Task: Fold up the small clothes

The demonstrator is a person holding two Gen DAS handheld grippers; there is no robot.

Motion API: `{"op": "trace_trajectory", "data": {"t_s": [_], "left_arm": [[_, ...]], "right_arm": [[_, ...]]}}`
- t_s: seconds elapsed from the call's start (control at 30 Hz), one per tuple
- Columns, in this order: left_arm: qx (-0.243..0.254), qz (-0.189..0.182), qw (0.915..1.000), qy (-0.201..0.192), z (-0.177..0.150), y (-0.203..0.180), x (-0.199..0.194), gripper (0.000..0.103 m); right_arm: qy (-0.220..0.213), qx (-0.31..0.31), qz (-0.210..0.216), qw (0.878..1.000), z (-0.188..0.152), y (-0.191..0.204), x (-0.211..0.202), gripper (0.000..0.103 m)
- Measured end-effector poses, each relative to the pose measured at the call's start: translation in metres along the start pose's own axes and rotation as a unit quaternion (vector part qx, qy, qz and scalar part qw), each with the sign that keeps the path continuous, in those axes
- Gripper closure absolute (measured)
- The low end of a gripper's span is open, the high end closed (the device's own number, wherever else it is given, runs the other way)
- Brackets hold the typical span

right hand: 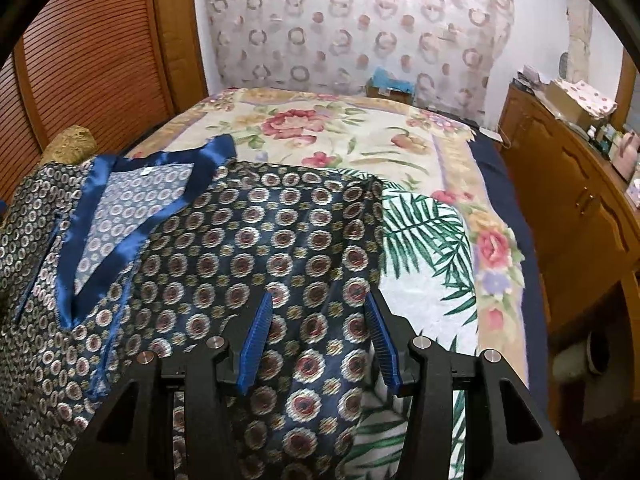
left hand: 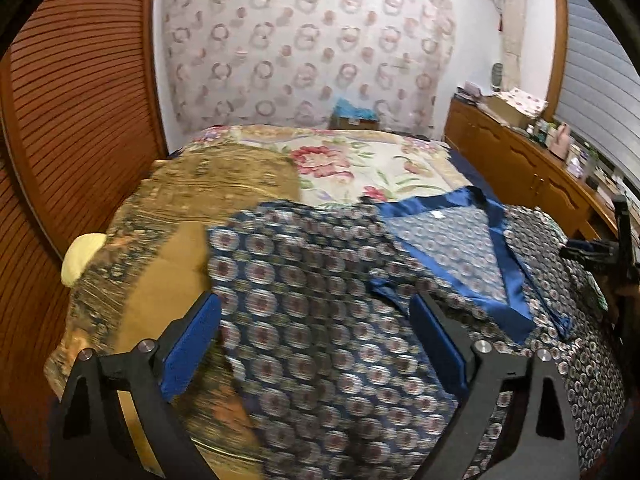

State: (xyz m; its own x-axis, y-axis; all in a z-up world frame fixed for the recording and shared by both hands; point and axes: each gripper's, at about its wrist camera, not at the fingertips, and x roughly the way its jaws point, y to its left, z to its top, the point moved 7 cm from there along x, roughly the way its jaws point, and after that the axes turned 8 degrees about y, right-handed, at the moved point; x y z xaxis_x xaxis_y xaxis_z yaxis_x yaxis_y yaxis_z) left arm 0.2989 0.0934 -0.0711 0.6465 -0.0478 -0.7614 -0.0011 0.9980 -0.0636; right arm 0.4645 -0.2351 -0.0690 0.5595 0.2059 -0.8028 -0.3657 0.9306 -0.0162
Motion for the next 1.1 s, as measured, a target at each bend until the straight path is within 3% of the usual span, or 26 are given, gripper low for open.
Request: {"op": "trace_trajectory", "data": {"t_s": [0.43, 0.67, 0.97, 1.0, 1.03, 1.1], "left_arm": [[-0.029, 0.012, 0.9991, 0.029, 0.011, 0.042, 0.027, 0.057], [-0.047, 0.000, 0.9978, 0.046, 0.012, 0.047, 0.041, 0.060], [-0.059, -0.010, 0.9971, 0.048, 0.014, 0.048, 0.045, 0.057], [-0.054, -0.009, 0.9975, 0.045, 0.014, 0.046, 0.045, 0.059], [-0.049, -0.012, 0.9979, 0.042, 0.014, 0.044, 0.043, 0.072], [-0.036, -0.022, 0.9986, 0.031, 0.016, 0.037, 0.038, 0.088]], "right_arm": [[-0.004, 0.019, 0.009, 1.000, -0.005, -0.013, 0.009, 0.053], [-0.001, 0.015, -0.006, 1.000, -0.006, -0.015, 0.008, 0.046], [-0.001, 0.014, -0.007, 1.000, -0.005, -0.019, 0.007, 0.045], [-0.001, 0.014, -0.007, 1.000, -0.005, -0.019, 0.007, 0.045], [-0.001, 0.014, -0.007, 1.000, -0.005, -0.019, 0.007, 0.045], [-0.001, 0.014, -0.008, 1.000, -0.005, -0.019, 0.007, 0.045]]}}
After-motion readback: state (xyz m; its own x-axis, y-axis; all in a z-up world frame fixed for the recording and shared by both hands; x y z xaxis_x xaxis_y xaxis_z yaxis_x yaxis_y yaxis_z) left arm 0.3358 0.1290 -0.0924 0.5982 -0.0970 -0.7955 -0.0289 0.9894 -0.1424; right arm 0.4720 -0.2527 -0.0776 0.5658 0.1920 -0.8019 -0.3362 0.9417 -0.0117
